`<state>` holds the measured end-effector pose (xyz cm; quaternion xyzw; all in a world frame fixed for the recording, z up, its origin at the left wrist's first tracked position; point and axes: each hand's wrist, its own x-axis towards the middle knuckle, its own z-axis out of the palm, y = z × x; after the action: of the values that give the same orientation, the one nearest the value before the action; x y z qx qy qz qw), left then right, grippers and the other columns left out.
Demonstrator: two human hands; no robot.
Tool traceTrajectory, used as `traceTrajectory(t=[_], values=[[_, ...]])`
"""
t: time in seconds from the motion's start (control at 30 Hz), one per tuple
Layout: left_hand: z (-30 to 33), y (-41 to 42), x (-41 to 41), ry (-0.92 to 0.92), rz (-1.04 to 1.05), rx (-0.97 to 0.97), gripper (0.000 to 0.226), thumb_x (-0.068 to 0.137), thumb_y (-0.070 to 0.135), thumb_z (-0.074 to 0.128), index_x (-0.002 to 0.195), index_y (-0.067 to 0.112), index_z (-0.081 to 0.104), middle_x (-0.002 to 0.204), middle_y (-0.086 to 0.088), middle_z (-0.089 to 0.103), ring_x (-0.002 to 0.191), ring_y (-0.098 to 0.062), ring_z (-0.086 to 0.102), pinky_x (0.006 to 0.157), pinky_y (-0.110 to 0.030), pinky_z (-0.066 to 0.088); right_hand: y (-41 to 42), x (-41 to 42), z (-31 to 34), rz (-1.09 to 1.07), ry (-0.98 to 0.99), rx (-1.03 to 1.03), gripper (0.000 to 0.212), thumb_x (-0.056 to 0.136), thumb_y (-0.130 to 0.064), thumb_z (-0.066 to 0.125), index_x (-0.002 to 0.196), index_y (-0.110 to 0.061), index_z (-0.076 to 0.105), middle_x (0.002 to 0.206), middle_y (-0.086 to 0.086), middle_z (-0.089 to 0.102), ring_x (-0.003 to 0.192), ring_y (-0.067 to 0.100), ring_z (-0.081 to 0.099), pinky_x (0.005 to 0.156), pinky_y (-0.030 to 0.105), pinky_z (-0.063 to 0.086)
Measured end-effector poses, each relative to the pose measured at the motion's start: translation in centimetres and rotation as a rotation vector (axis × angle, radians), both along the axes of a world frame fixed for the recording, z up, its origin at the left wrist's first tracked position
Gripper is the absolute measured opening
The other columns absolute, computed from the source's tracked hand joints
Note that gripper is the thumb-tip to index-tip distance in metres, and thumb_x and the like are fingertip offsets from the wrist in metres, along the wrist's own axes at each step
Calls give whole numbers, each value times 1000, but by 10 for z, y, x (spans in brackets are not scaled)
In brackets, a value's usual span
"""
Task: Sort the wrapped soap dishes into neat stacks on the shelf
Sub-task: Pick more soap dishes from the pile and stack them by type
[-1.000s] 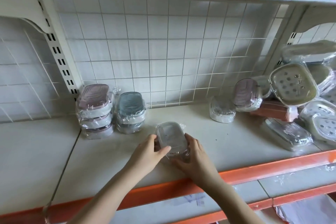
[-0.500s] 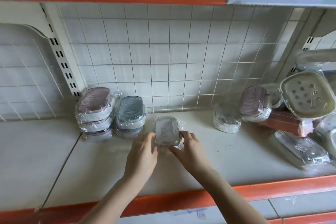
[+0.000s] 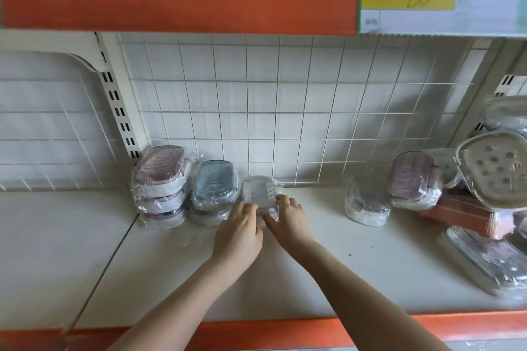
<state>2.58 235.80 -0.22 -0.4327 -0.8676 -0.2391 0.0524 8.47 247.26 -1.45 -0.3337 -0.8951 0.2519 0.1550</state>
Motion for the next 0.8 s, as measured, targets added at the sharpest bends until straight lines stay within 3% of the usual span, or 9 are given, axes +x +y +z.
traceTrajectory(t=[0.2, 0.37, 0.63, 0.8], values=[[-3, 3, -1, 6, -5, -31, 36, 87, 17, 50, 123, 15, 47, 130, 0, 43, 113, -23, 50, 81, -36, 43, -2, 2, 5, -5, -42, 43, 50, 92, -38, 54, 131, -9, 40, 131, 12, 47, 121, 31, 41, 97, 36, 36], [2, 10, 7, -14, -106, 142, 26, 80, 8, 60, 107, 8, 59, 105, -13, 61, 108, -36, 53, 86, -41, 46, -1, 22, 12, -67, -55, 104, 59, 93, -45, 50, 138, -10, 34, 136, 10, 42, 126, 29, 40, 97, 39, 37], [29, 38, 42, -153, -301, 221, 24, 89, 17, 52, 112, 19, 58, 104, 4, 67, 100, -21, 62, 82, -34, 48, 10, 84, 31, -267, 22, 210, 50, 95, -34, 50, 135, -6, 38, 133, 14, 46, 126, 32, 39, 99, 38, 37], [33, 56, 63, -220, -368, 118, 23, 90, 20, 48, 110, 25, 56, 103, 10, 66, 99, -21, 61, 84, -33, 46, 19, 133, 43, -425, 38, 374, 38, 91, -30, 55, 116, -2, 49, 114, 17, 54, 107, 38, 48, 89, 42, 40]])
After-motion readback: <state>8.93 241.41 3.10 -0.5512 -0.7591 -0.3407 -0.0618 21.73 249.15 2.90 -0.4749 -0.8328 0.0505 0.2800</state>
